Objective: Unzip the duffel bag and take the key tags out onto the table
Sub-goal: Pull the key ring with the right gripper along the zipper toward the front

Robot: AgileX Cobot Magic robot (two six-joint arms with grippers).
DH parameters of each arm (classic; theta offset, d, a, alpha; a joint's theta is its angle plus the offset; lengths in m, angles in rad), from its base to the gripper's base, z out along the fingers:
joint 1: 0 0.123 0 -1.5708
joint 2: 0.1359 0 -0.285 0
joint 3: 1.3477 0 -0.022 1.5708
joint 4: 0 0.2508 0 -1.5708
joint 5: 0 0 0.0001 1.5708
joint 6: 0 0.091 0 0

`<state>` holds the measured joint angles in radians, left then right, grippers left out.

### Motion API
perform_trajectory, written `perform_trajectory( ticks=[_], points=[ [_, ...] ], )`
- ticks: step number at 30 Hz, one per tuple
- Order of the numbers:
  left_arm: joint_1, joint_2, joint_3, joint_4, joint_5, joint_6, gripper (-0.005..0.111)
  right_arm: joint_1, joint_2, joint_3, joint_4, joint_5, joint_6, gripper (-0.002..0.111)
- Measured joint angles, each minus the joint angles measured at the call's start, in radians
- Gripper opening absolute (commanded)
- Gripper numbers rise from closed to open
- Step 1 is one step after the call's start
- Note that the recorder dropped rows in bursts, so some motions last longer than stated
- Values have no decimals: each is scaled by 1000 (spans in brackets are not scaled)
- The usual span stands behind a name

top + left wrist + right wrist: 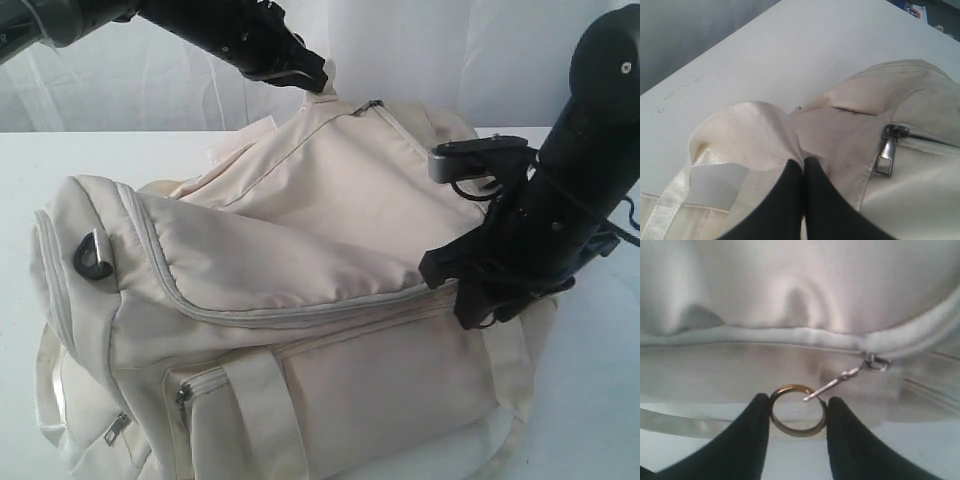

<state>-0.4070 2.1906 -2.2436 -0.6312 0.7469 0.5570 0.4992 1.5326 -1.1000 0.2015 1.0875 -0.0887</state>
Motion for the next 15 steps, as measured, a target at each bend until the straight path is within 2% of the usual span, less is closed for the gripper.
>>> perform_trajectory(
  ticks=[8, 15],
  points=[
    [0, 0, 0, 2, -2, 0, 0, -2, 0, 16, 317, -38, -222, 1],
    [0, 0, 0, 2, -4, 0, 0, 66, 0, 40, 445, -51, -306, 1]
  ],
)
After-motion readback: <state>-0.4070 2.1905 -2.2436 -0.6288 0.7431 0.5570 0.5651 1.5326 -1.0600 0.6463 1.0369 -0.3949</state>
